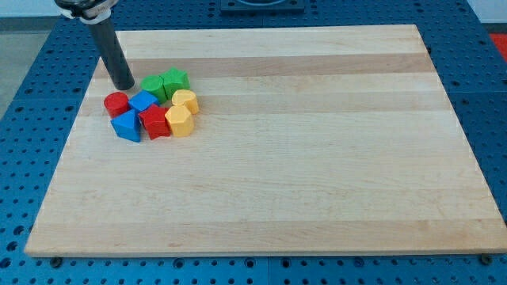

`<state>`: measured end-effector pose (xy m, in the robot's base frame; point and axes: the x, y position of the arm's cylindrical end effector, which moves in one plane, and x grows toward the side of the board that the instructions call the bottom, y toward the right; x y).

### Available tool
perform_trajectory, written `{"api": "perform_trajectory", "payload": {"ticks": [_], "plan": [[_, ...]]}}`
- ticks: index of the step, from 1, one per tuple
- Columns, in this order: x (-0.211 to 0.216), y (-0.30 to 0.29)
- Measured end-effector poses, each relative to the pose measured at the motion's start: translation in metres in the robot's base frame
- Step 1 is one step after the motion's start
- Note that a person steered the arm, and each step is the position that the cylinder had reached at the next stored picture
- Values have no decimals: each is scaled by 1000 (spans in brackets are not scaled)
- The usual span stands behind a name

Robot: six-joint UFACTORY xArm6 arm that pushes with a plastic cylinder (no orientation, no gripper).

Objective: Separate green circle from the blue cube

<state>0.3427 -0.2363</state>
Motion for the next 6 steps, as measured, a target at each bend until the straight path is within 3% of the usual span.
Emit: {"api": "perform_trajectory", "payload": {"ticks": [6], "plan": [[13, 26]]}}
